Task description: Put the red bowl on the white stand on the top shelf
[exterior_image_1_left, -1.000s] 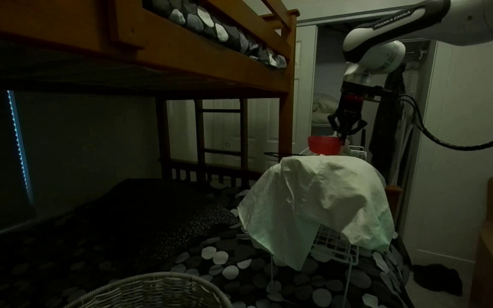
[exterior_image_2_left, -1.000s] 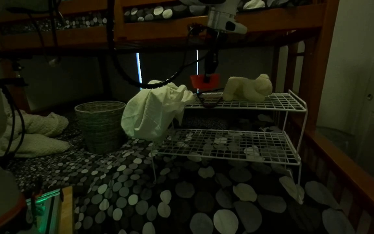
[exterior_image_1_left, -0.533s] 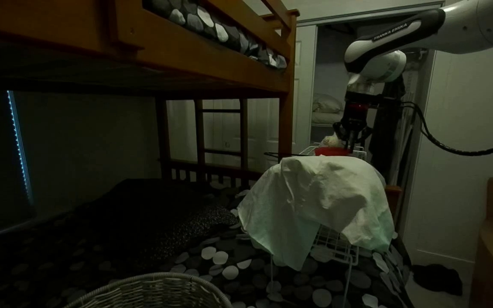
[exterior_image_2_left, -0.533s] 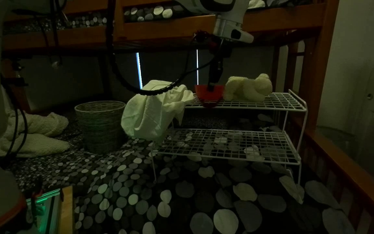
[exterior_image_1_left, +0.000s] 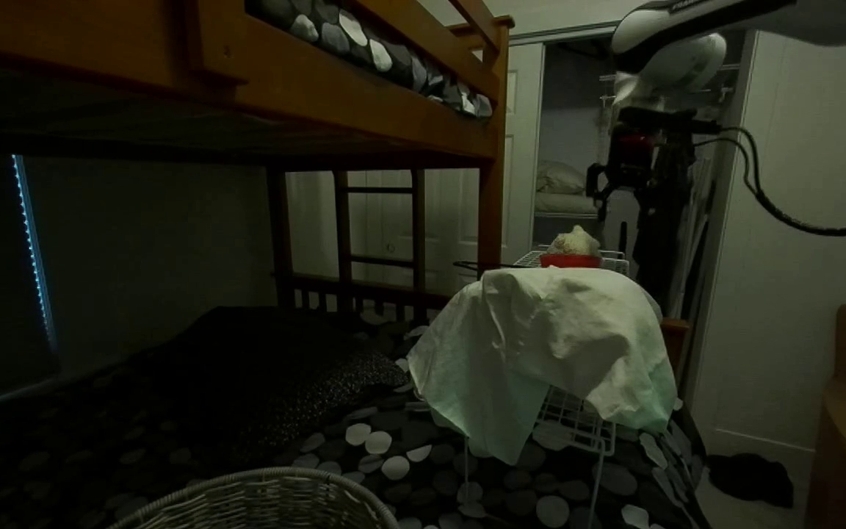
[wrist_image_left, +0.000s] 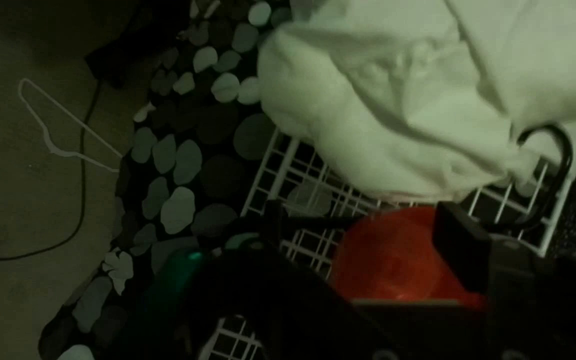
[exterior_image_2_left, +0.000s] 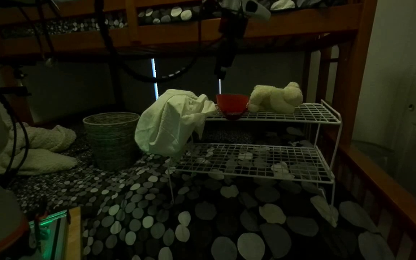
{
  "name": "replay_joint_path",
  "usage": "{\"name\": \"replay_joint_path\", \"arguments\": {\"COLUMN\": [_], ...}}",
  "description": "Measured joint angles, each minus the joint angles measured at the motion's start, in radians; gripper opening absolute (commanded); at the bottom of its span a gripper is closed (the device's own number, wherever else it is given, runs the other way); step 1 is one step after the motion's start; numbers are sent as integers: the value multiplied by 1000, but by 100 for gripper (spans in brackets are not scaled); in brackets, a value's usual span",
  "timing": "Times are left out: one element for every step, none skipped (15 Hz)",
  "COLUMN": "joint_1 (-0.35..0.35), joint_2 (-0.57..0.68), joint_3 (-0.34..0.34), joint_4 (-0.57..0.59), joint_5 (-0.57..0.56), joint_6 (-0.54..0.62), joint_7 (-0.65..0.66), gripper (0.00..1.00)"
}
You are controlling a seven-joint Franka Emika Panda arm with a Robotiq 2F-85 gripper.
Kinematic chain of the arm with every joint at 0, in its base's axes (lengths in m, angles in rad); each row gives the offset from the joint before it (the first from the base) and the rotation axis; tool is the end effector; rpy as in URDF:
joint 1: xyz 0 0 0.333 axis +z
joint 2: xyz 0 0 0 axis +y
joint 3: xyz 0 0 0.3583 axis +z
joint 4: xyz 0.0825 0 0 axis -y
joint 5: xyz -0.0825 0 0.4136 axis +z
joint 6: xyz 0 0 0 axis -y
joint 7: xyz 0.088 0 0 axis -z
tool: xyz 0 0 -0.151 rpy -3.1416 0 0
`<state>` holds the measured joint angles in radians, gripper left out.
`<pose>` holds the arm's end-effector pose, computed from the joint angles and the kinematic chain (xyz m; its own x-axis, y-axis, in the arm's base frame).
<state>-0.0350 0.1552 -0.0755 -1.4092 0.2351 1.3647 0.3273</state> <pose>0.6070 -0.0248 0.5983 0.8935 -0.3704 -0.2539 -0.4143 -0.8981 -0.1478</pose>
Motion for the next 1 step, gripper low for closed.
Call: {"name": "replay_joint_path", "arguments": {"joint_1": [0], "joint_2": [-39], "joint_3": [2], "joint_4": [5], "joint_5": [-12], "joint_6": [-67], "joint_7": [-43], "gripper": [92]}}
